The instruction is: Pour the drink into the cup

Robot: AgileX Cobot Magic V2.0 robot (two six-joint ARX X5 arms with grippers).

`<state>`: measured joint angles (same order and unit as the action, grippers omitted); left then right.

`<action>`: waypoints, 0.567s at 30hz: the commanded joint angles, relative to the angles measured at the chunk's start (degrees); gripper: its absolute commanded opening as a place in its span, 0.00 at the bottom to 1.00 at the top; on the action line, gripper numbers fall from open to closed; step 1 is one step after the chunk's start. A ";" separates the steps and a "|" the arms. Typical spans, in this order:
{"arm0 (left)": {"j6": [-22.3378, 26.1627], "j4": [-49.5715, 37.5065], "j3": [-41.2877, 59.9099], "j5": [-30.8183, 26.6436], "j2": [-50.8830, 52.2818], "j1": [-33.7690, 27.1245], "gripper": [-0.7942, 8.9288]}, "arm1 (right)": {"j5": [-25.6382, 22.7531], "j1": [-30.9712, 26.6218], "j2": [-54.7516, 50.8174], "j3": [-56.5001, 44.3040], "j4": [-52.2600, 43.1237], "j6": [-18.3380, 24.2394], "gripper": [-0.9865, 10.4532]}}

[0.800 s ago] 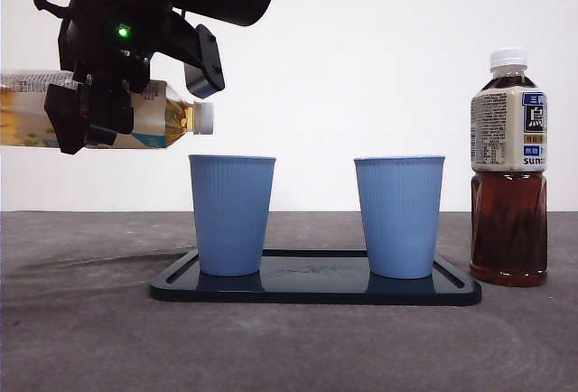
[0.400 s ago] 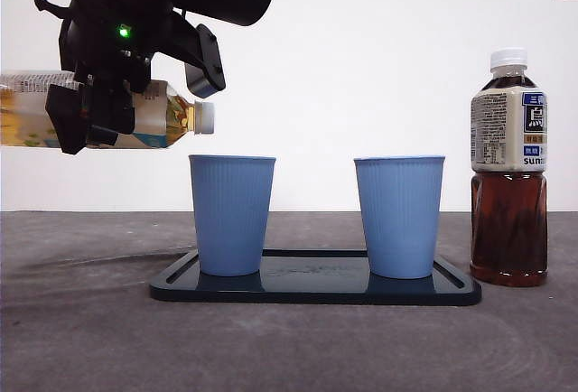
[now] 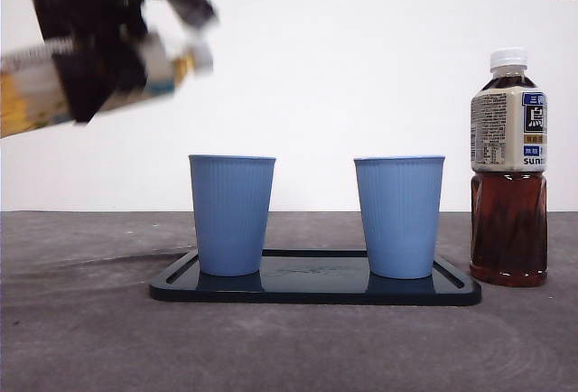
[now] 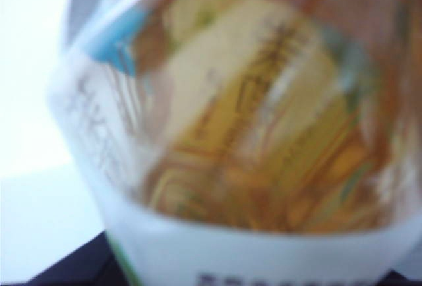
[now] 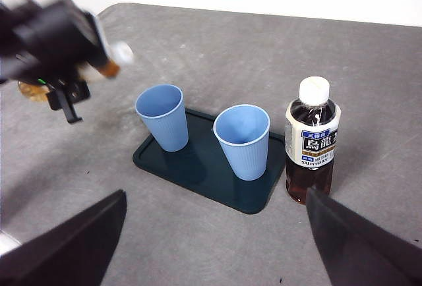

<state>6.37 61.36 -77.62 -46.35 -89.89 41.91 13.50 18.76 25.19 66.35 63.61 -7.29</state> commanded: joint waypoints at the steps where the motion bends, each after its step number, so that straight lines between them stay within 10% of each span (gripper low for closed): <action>1: -13.35 -4.07 -1.95 8.70 5.46 -0.70 0.24 | -0.02 0.35 0.13 0.96 -1.01 0.55 0.47; 17: -23.43 -48.15 26.49 15.45 24.57 -2.89 0.24 | -0.22 0.35 0.13 0.96 -4.04 1.75 0.47</action>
<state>-15.09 17.82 -51.62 -30.33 -65.82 39.11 13.43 18.76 25.19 66.37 60.36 -6.17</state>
